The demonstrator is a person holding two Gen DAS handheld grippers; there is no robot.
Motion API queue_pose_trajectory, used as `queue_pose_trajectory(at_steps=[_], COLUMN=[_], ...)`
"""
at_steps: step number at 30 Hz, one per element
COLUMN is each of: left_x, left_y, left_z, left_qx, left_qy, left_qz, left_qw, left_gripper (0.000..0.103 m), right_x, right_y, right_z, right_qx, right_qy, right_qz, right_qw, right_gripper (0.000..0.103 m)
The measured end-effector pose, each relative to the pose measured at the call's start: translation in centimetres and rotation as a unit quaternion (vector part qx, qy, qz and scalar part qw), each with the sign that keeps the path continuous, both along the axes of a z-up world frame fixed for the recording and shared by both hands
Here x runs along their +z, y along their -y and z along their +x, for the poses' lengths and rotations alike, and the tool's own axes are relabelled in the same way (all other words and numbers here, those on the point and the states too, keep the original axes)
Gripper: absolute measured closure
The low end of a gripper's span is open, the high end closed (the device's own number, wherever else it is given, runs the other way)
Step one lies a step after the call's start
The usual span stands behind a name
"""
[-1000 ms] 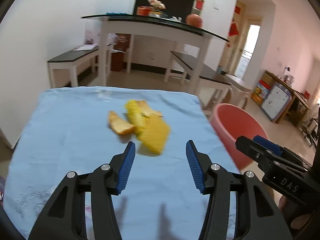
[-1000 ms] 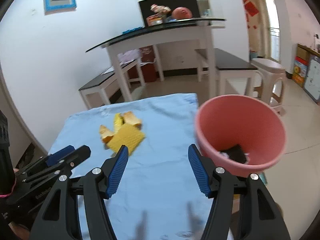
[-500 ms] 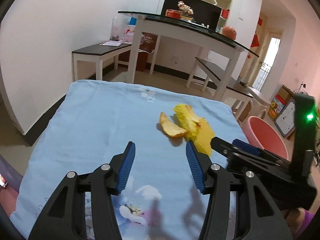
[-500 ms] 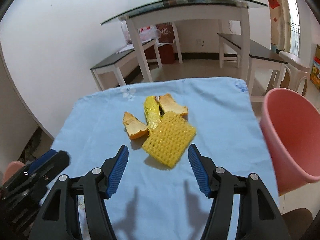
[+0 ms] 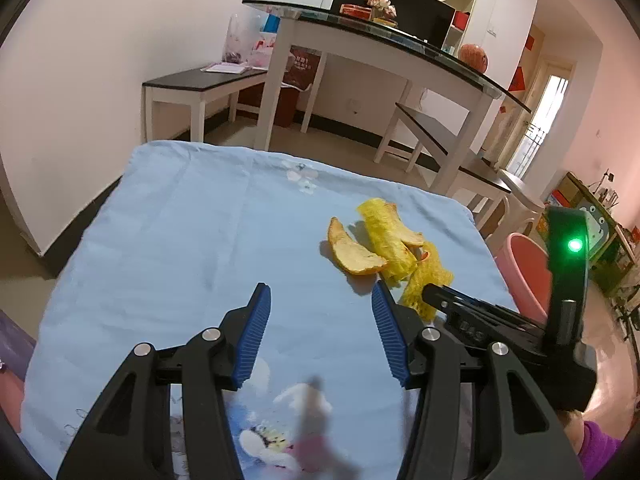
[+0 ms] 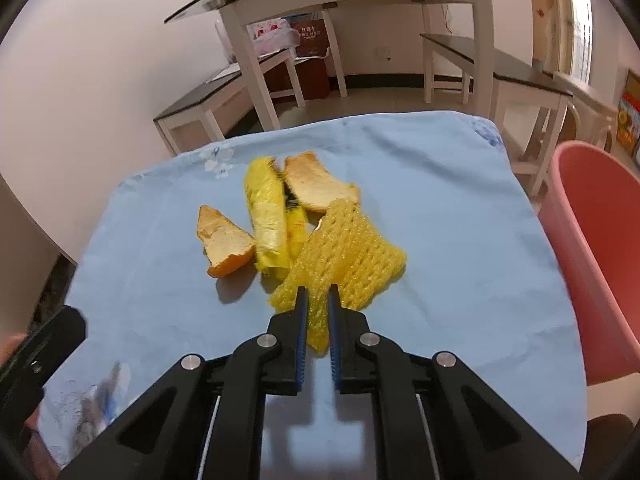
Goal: Collect trash
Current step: 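Grasp the yellow foam net with the right tool while the left tool grasps the yellow packet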
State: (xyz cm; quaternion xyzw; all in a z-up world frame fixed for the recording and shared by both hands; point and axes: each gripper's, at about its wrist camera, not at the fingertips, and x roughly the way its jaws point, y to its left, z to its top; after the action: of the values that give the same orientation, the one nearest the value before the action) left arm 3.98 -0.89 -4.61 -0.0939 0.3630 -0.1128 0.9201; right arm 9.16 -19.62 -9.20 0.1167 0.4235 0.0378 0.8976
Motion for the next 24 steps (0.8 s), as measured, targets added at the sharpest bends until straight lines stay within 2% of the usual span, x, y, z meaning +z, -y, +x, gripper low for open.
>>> queue_pose_trajectory(at_steps=[5, 12, 18, 19, 20, 24], left_x=[0.3, 1.2, 0.3, -0.1, -0.4, -2.3], left_y=[1.4, 5.7, 9.2, 9.6, 9.9, 10.7], left_z=[0.8, 3.7, 6.7, 7.3, 7.8, 9.5], left_qx=[-0.020, -0.051, -0.057, -0.055, -0.053, -0.043], left_qy=[-0.004, -0.007, -0.012, -0.018, -0.023, -0.050], left_qz=[-0.010, -0.028, 0.005, 0.012, 0.016, 0.045], left_qw=[0.9997, 0.9983, 0.9983, 0.9983, 0.9982, 0.9968], left_gripper=[0.050, 0.050, 0.051, 0.053, 0.060, 0.067], right_x=[1.4, 2.8, 3.1, 3.0, 3.0, 3.0], right_y=[2.5, 4.8, 6.3, 6.5, 6.7, 6.8], right_z=[-2.4, -5.9, -7.3, -7.4, -7.6, -7.8], right_qx=[-0.006, 0.000, -0.003, -0.002, -0.001, 0.000], right_qy=[0.028, 0.062, 0.070, 0.070, 0.070, 0.069], right_qz=[0.010, 0.005, 0.018, 0.020, 0.021, 0.034], right_qw=[1.000, 0.998, 0.997, 0.997, 0.997, 0.997], right_gripper=[0.095, 0.095, 0.095, 0.095, 0.095, 0.095])
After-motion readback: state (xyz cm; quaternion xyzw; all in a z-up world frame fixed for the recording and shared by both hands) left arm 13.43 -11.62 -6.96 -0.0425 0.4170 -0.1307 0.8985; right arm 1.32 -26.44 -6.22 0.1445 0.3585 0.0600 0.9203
